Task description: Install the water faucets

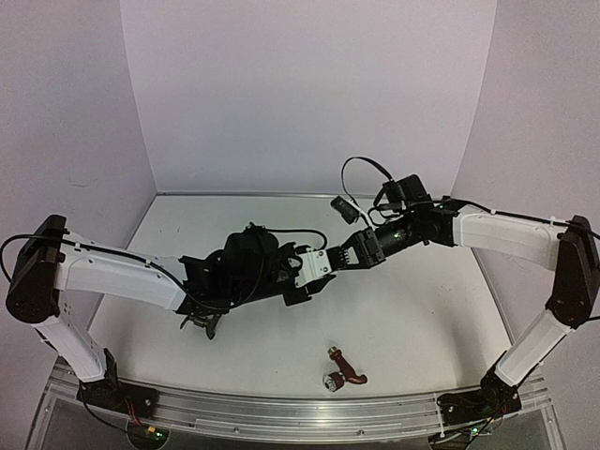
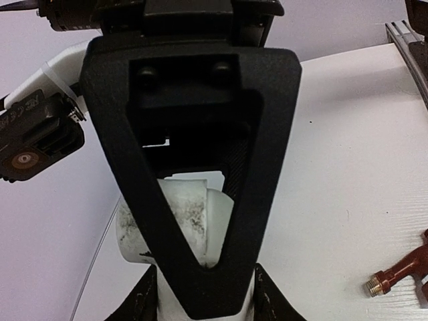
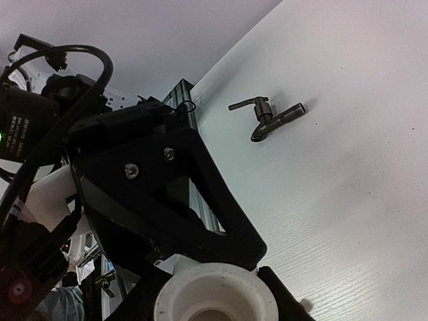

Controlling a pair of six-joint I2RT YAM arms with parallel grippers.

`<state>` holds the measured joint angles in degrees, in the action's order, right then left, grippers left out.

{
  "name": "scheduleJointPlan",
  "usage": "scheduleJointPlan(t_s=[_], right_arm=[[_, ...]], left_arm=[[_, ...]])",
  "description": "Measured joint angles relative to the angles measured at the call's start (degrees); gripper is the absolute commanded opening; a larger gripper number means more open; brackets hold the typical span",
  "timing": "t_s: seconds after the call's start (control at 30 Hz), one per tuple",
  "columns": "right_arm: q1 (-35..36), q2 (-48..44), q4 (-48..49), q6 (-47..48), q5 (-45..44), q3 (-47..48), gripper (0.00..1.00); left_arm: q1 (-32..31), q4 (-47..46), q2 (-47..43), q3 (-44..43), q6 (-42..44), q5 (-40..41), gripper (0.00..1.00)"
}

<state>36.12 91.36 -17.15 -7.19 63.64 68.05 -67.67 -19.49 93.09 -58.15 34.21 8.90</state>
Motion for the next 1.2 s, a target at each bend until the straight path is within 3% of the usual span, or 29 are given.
scheduleJointPlan(t_s=[0.17,0.27,0.37,0.57,0.8,1.07,1.2], right_arm=[[0.0,0.5,0.0,-0.3,-0.1,0.0,0.27],[0.0,0.7,0.0,-0.4,-0.1,0.0,0.18],[0.0,1.0,0.0,-0.4,-0.2,0.1,0.11],[0.3,1.1,-2.2,-0.1,-1.3,1.0,0.05],[-1.4,1.0,-8.9,5.6,-9.3,3.4,0.03],[-2.7,0.1,-15.7,17.1,-34.2,3.2,0.03],[-2.7,-0.1,-16.4,22.2,-47.0,-0.8,0.03]], left_arm=[[-0.2,0.0,0.1,0.0,0.5,0.4,0.31],[-0.3,0.1,0.2,0.0,0.5,0.8,0.39],[-0.4,0.3,0.2,0.0,0.5,1.4,0.62],[-0.5,-0.6,0.1,0.2,-1.0,5.0,0.98],[-0.5,4.4,-4.6,3.6,-10.3,9.9,1.00],[-0.5,21.2,-12.7,3.9,-34.9,17.5,1.00],[-0.3,31.1,-13.6,3.9,-46.8,16.3,1.00]])
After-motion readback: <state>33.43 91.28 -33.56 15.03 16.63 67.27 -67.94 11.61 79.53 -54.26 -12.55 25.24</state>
